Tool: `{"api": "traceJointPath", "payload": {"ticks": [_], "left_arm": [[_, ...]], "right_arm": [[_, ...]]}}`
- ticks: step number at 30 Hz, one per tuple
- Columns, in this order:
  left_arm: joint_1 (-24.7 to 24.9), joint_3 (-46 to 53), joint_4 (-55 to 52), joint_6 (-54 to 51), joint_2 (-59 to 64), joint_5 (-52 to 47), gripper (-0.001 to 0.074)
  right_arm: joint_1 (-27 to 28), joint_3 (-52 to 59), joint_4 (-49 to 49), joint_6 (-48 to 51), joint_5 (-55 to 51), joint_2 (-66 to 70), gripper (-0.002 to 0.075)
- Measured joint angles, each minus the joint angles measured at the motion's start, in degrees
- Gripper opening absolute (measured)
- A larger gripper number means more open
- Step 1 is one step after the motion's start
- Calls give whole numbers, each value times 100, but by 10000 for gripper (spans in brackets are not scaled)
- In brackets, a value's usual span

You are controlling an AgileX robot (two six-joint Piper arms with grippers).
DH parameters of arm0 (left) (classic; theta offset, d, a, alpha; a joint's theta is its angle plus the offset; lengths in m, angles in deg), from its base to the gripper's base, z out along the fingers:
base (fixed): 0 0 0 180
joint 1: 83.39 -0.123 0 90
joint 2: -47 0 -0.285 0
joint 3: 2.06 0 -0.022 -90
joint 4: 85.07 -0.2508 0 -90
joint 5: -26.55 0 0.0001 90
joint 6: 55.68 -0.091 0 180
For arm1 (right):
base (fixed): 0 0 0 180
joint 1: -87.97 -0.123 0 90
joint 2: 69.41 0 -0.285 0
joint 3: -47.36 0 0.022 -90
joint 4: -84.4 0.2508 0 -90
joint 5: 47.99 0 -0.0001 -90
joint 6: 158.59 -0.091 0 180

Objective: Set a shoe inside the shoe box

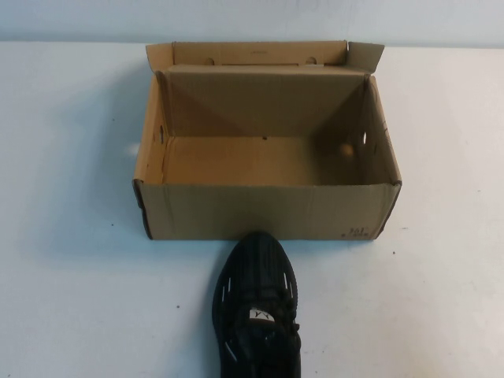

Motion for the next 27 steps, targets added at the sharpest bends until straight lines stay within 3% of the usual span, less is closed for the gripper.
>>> {"api": "traceJointPath", "payload": {"ticks": [7, 11, 16, 27], "left_arm": [[0, 0, -13, 321, 0, 2543, -2], [0, -169, -26, 512, 0, 2938, -2], [0, -969, -44, 553, 0, 2485, -2], [0, -2828, -44, 882, 76, 490, -2]], "right_arm": [[0, 0, 19, -430, 2463, 0, -16], [0, -272, 19, -781, 2885, -9, -16], [0, -1321, 19, -1444, 2116, -9, -16], [0, -3531, 19, -1982, -1414, 270, -16]]}}
